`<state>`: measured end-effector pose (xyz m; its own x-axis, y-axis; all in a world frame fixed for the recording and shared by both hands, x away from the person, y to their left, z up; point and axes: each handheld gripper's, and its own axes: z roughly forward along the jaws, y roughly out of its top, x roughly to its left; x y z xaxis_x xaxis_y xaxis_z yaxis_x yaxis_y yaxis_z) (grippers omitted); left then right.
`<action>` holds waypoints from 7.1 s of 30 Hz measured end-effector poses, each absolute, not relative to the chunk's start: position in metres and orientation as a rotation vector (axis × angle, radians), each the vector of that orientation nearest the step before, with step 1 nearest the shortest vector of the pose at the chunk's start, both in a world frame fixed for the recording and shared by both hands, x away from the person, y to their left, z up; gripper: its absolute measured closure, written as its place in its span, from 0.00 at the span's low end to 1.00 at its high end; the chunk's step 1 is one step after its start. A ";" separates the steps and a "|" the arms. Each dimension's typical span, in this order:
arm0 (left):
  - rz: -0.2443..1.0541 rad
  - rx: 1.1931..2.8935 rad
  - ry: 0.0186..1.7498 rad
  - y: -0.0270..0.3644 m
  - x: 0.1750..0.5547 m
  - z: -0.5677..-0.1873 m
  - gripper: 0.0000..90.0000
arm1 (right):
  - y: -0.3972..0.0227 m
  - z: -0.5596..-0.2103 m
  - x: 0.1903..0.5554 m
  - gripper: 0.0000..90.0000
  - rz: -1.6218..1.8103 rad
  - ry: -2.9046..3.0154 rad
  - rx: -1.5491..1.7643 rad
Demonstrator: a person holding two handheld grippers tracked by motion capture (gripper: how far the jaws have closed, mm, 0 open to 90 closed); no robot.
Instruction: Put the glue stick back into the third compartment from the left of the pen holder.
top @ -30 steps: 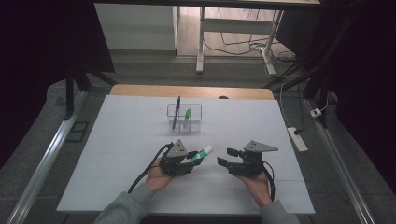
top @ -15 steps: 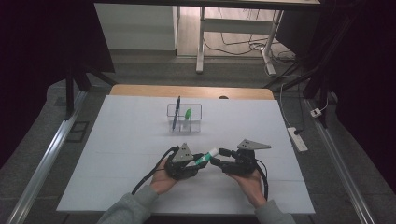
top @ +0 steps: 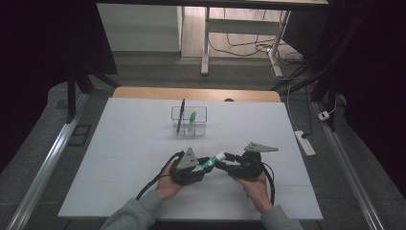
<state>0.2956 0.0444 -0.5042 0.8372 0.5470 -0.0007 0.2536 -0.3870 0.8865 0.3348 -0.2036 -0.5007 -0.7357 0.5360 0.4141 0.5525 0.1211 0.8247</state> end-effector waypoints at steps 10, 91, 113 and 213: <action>0.340 2.009 0.582 0.043 0.298 -0.508 0.72 | -0.205 -0.503 0.338 0.45 -1.720 -2.239 -1.125; 0.398 2.016 0.911 0.207 0.256 -0.505 0.41 | -0.216 -0.464 0.340 0.72 -1.998 -2.278 -1.053; 0.398 1.998 0.970 0.226 0.254 -0.509 0.38 | -0.199 -0.438 0.372 0.72 -2.039 -2.292 -1.073; 0.408 2.010 0.995 0.232 0.262 -0.513 0.34 | -0.284 -0.482 0.324 0.50 -1.760 -2.689 -1.203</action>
<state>0.2620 0.2322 -0.5126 0.6329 0.7710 -0.0706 0.4994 -0.3369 0.7982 0.3236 -0.2845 -0.4818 -0.7178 0.6843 0.1284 0.3913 0.2440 0.8873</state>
